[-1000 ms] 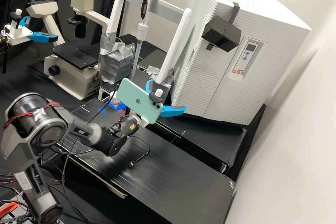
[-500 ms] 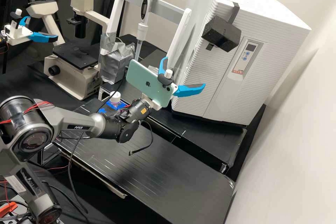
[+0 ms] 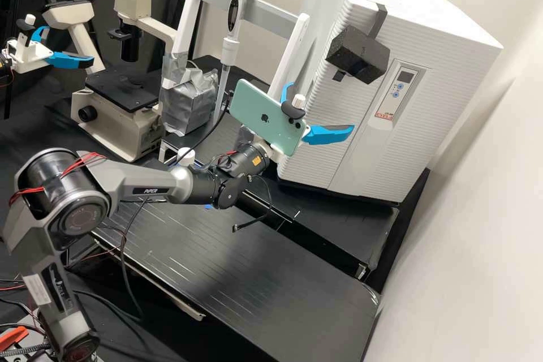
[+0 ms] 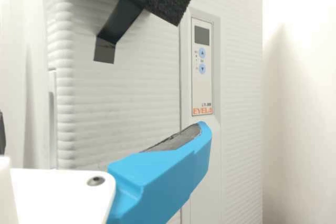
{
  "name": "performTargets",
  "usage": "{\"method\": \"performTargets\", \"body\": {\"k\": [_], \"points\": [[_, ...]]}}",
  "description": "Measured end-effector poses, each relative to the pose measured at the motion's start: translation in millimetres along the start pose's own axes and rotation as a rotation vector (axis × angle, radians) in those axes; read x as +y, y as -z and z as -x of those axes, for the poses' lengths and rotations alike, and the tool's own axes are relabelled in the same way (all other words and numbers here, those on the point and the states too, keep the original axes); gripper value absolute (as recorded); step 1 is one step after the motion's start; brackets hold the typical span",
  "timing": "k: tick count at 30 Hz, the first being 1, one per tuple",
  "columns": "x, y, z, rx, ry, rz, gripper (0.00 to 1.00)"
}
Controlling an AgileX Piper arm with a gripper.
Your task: Open the door
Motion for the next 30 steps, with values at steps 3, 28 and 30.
{"method": "performTargets", "body": {"k": [3,28,30], "points": [[-2.4,-3.6,-2.6,-0.01,0.007,-0.002,0.0],[-4.0,-9.2,-9.4,-0.041,0.014,-0.002,0.0],[-4.3,-9.7,-9.5,-0.042,0.015,-0.003,0.0]]}}
